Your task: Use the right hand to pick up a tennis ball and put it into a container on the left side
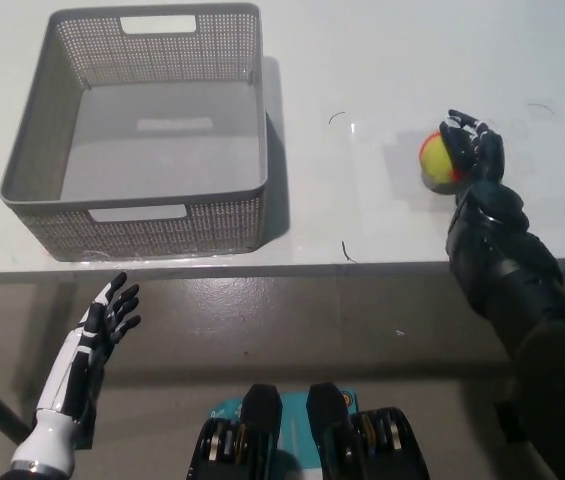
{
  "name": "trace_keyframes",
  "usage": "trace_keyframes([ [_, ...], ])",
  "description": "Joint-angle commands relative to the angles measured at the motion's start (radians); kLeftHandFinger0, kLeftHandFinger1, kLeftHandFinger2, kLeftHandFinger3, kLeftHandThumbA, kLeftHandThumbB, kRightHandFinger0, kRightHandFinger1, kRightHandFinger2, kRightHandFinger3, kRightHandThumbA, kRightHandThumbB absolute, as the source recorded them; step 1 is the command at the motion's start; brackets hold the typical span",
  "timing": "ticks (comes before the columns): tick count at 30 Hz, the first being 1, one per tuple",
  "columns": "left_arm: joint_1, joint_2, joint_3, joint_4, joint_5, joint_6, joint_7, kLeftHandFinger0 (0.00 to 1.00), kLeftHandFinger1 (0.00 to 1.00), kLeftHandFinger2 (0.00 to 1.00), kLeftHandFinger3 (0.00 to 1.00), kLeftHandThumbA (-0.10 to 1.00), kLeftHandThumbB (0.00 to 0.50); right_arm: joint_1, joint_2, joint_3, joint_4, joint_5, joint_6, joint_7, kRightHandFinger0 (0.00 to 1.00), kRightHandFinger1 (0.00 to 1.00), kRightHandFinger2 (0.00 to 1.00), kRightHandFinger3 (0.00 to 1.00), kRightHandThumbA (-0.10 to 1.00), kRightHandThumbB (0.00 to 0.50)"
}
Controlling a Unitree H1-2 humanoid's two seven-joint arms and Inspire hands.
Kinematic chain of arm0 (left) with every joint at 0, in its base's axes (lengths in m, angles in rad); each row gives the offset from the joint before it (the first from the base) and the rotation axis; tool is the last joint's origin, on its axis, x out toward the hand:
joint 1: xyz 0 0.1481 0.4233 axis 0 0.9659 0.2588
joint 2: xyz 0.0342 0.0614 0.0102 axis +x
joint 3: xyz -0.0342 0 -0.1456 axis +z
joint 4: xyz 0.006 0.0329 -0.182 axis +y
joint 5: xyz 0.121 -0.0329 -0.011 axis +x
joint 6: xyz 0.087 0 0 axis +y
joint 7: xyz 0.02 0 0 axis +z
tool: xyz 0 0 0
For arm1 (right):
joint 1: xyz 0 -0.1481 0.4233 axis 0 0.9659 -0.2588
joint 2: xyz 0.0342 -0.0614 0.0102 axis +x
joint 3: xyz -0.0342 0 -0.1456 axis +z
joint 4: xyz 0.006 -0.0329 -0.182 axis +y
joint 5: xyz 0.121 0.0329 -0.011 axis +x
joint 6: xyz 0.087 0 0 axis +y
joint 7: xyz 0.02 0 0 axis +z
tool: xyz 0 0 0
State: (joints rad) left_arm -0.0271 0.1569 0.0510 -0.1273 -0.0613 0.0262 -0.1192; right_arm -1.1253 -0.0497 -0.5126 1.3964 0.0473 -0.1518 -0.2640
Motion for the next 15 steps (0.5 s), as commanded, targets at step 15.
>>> trace_keyframes([
  [15,-0.017,0.016,0.013,-0.021,-0.007,-0.021,-0.001,1.00,1.00,1.00,1.00,1.00,0.005,-0.220,0.132,-0.141,-0.287,0.400,0.074,0.267,0.00,0.43,0.91,1.00,-0.10,0.064],
])
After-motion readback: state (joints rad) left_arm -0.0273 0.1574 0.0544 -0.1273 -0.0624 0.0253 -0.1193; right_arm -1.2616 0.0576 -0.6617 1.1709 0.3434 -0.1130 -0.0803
